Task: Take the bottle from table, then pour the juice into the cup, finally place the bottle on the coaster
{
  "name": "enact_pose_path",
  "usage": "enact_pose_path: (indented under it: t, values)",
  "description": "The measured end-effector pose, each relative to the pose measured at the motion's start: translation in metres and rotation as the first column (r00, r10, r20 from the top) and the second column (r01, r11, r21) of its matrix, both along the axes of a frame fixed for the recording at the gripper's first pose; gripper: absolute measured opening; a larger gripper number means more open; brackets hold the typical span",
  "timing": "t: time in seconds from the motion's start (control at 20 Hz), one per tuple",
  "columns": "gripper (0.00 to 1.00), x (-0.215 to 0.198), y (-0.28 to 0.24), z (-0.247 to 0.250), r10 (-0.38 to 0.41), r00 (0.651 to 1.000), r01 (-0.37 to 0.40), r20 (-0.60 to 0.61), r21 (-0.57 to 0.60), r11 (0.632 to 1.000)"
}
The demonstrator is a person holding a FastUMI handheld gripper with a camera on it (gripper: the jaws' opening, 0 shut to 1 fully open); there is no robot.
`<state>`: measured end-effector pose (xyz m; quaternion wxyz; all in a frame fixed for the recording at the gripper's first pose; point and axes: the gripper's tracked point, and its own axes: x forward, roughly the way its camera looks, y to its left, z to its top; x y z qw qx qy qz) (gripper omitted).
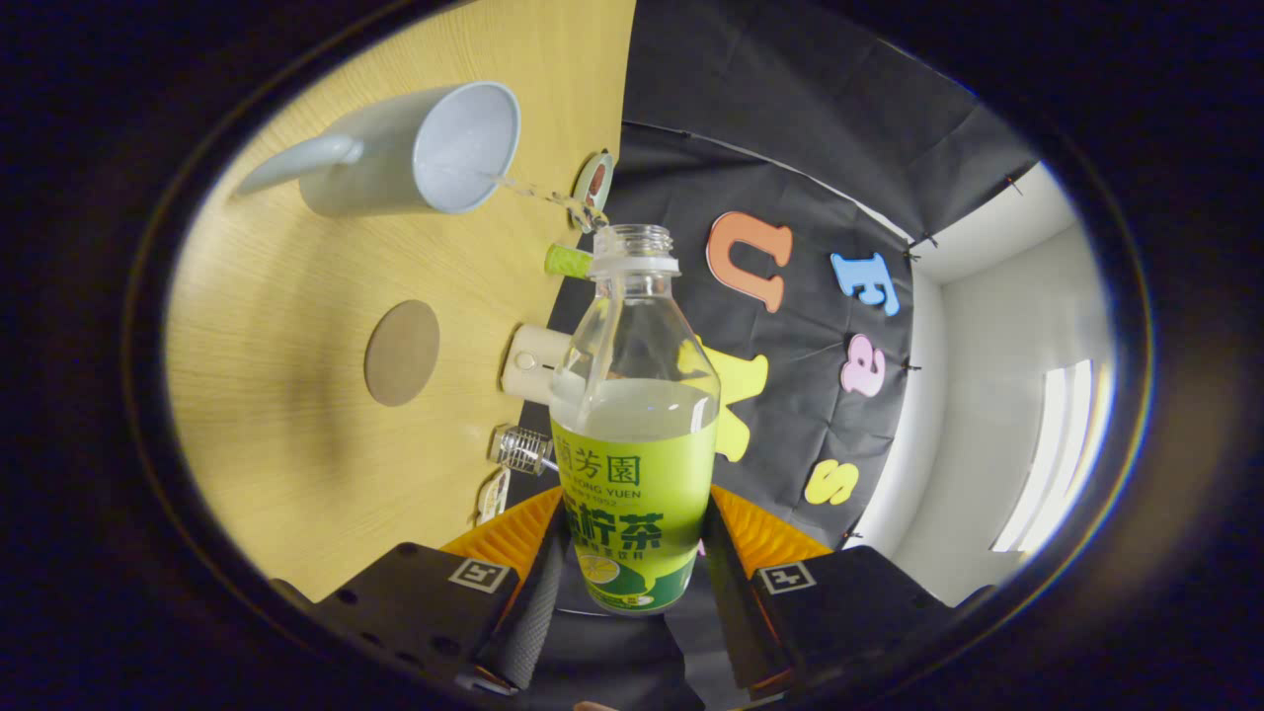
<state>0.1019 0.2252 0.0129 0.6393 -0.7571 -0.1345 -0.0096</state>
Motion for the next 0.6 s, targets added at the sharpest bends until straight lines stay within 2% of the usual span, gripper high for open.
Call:
enact_pose_path:
  t: [0.6]
  values:
    - [0.77, -0.003, 0.006, 0.012, 0.005, 1.0, -0.004, 0.027, -0.051, 0.999]
